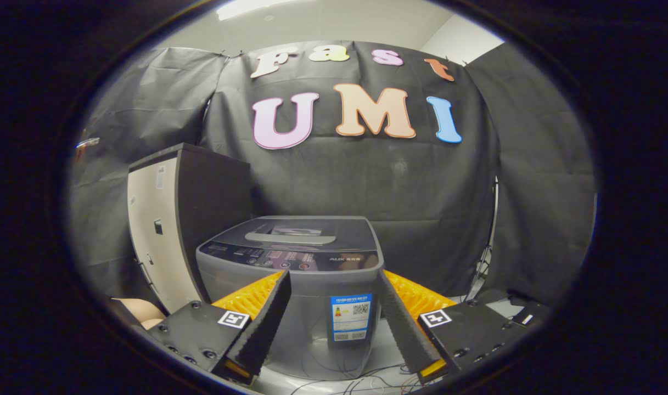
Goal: Put the clothes into the washing machine and then close the washing machine lid.
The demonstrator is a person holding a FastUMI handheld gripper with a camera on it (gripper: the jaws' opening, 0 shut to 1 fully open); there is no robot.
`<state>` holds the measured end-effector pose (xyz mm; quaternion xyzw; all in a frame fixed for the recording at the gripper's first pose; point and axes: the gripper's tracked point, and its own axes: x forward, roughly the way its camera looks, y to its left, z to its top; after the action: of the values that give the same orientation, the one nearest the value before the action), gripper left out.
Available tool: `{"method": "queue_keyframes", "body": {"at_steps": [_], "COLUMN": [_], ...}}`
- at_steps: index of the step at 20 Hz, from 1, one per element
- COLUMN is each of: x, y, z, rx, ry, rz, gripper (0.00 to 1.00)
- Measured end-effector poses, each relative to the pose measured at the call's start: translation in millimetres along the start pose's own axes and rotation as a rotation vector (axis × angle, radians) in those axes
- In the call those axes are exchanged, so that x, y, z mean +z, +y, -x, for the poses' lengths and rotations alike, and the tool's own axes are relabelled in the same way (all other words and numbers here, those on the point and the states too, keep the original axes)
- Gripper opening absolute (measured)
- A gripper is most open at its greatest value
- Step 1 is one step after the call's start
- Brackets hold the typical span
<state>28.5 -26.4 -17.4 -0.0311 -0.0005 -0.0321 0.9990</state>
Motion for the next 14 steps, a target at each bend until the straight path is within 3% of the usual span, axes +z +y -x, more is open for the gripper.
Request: {"method": "queue_keyframes", "body": {"at_steps": [14], "x": [-6], "y": [1], "z": [0], "rx": [0.010], "ry": [0.027], "rz": [0.001], "gripper": [0.97]}}
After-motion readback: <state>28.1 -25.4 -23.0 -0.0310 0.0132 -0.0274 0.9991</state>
